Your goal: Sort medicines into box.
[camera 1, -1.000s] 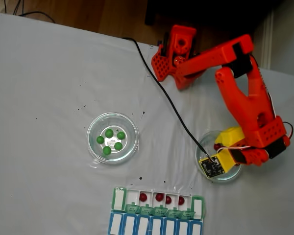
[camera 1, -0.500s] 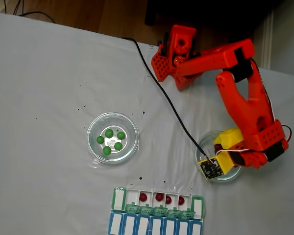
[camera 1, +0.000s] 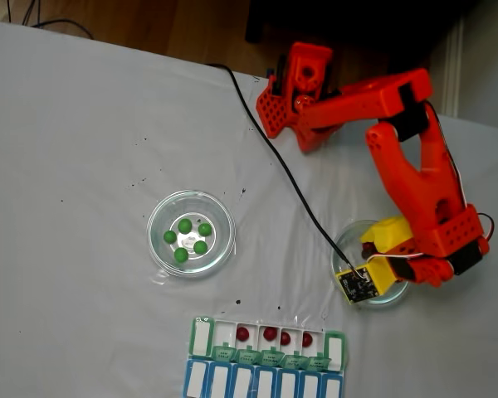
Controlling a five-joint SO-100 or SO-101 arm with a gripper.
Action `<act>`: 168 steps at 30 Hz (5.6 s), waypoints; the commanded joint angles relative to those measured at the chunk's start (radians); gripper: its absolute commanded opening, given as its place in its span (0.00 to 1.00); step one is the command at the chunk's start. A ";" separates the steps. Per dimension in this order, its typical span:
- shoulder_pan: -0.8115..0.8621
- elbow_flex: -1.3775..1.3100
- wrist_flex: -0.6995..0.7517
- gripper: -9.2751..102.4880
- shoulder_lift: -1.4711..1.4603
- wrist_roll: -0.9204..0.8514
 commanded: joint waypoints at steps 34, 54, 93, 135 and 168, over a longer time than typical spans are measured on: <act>0.275 -0.287 0.061 0.09 0.245 -0.160; 0.670 -0.311 0.003 0.09 0.440 -0.109; 0.923 -0.118 -0.563 0.09 0.189 -0.172; 0.882 -0.469 -0.518 0.09 -0.118 -0.163; 0.905 -0.393 -0.434 0.19 0.025 -0.184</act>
